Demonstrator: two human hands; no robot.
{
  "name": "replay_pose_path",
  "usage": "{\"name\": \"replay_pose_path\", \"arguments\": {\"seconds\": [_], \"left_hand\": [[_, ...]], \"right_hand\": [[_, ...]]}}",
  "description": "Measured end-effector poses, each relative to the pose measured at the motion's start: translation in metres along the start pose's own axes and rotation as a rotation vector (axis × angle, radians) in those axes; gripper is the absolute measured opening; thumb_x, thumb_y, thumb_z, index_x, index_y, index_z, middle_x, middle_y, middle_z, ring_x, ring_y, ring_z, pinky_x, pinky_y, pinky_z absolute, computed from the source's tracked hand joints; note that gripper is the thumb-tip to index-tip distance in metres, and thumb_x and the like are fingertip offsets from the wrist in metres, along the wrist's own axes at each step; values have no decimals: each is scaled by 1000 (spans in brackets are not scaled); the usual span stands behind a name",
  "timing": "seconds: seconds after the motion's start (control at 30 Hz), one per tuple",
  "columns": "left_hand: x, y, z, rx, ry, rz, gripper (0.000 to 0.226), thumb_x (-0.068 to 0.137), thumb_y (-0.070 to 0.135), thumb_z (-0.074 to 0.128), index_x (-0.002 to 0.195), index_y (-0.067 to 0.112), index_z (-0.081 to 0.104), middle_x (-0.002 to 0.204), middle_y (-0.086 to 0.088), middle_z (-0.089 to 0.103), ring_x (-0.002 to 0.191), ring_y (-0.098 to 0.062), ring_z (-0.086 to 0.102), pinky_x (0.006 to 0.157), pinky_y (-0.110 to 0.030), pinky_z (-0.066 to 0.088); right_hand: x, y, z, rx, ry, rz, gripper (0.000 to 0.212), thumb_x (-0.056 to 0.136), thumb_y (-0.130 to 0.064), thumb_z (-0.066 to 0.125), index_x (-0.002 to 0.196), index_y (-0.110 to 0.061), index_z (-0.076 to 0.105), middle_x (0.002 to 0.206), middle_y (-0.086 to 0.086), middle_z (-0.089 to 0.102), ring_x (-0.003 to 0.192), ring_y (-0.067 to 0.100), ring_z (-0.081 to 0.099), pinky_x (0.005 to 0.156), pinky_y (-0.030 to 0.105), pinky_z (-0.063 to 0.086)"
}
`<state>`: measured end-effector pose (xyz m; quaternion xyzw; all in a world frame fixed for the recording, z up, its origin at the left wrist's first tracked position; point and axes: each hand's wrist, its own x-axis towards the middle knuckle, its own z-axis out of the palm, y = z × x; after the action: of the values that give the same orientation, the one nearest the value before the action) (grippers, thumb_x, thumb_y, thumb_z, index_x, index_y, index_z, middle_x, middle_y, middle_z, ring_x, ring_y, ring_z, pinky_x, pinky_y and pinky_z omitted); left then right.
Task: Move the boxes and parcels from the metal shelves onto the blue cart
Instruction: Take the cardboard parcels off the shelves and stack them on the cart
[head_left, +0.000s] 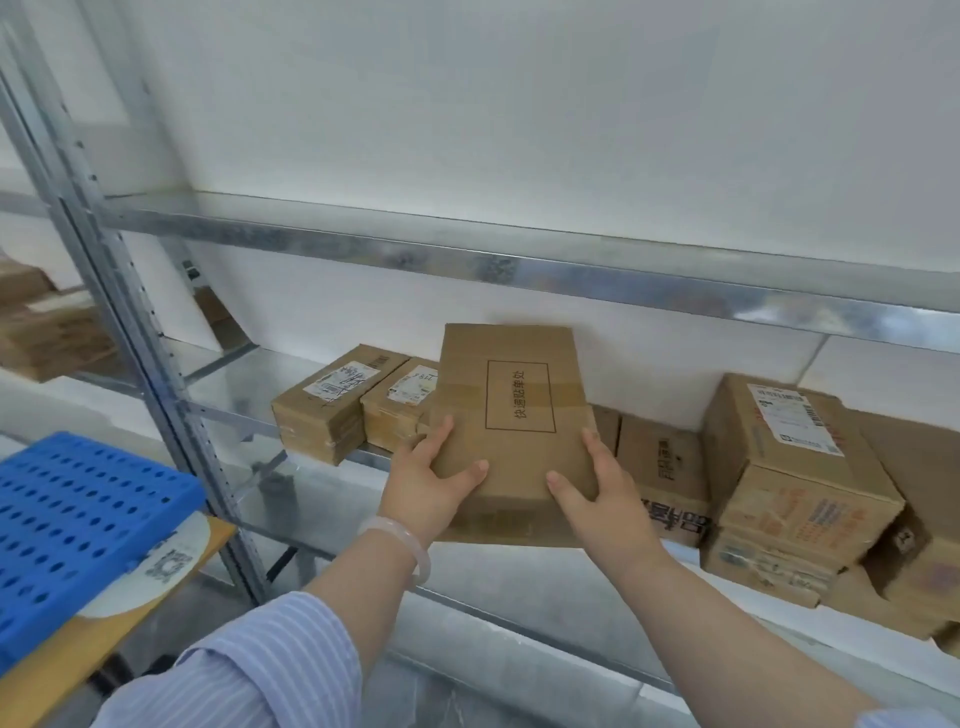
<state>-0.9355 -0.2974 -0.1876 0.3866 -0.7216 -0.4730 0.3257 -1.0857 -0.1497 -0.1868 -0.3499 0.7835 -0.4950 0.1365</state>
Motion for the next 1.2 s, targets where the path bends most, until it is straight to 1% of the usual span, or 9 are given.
{"name": "replay_pose_path", "arguments": {"seconds": [0.13,0.23,0.37,0.57,0.7,0.9,1.0,1.1,1.2], "left_hand": [[-23,-21,-56,-22,110,-49,71,75,44,77,139,41,43,132,7,39,112,-10,46,93,-21,37],[-38,-35,-101,24,178,-80,72,76,43,76,140,38,43,134,8,39,116,-9,43,99,-23,33],[-51,-51,-156,46,244,-122,75,78,40,75,143,40,38,132,11,40,118,-9,42,99,-25,34],[-54,-78,-228,-90,447,-224,98,72,45,79,148,44,19,122,24,41,102,4,45,94,-25,33],[-48,-103,-285,-65,508,-317,93,69,53,78,146,41,28,124,18,45,108,-9,46,97,-31,38],[-41,-129,-372,-132,504,-279,91,63,55,82,141,47,35,122,25,50,104,2,51,87,-26,43],[-36,-135,-404,-129,536,-270,96,64,51,83,144,48,29,134,20,45,114,-5,50,97,-34,44],[-32,-141,-427,-147,674,-263,107,64,46,84,148,45,19,146,12,36,124,-14,44,102,-39,41],[-36,-151,-433,-311,760,-276,126,56,47,87,151,42,4,152,5,30,131,-15,37,109,-47,35]], "right_hand": [[1,-27,40,133,-123,-47,67,90,-43,60,148,-40,27,146,-13,39,125,3,38,106,29,33],[-1,-50,76,253,-302,27,68,90,-40,61,145,-51,23,145,-15,40,120,7,45,103,29,35],[-11,-73,127,272,-502,108,78,91,-42,61,146,-56,8,147,-15,37,123,13,44,107,41,37],[-24,-116,212,304,-540,73,72,96,-37,53,148,-52,6,147,-15,36,121,12,41,105,36,34],[-26,-145,266,270,-596,55,76,93,-38,57,148,-52,5,148,-11,38,128,18,43,109,45,35],[-17,-187,346,418,-729,213,78,84,-52,66,142,-61,14,134,-16,53,111,16,59,93,47,50],[-21,-201,382,447,-756,221,74,84,-53,65,140,-62,18,127,-20,57,107,15,62,88,48,52],[-28,-217,417,508,-710,231,77,80,-54,66,140,-61,17,131,-19,54,111,16,60,95,51,49],[-41,-234,446,498,-678,220,78,68,-65,62,133,-67,19,130,-17,54,113,17,57,98,52,47]]}}
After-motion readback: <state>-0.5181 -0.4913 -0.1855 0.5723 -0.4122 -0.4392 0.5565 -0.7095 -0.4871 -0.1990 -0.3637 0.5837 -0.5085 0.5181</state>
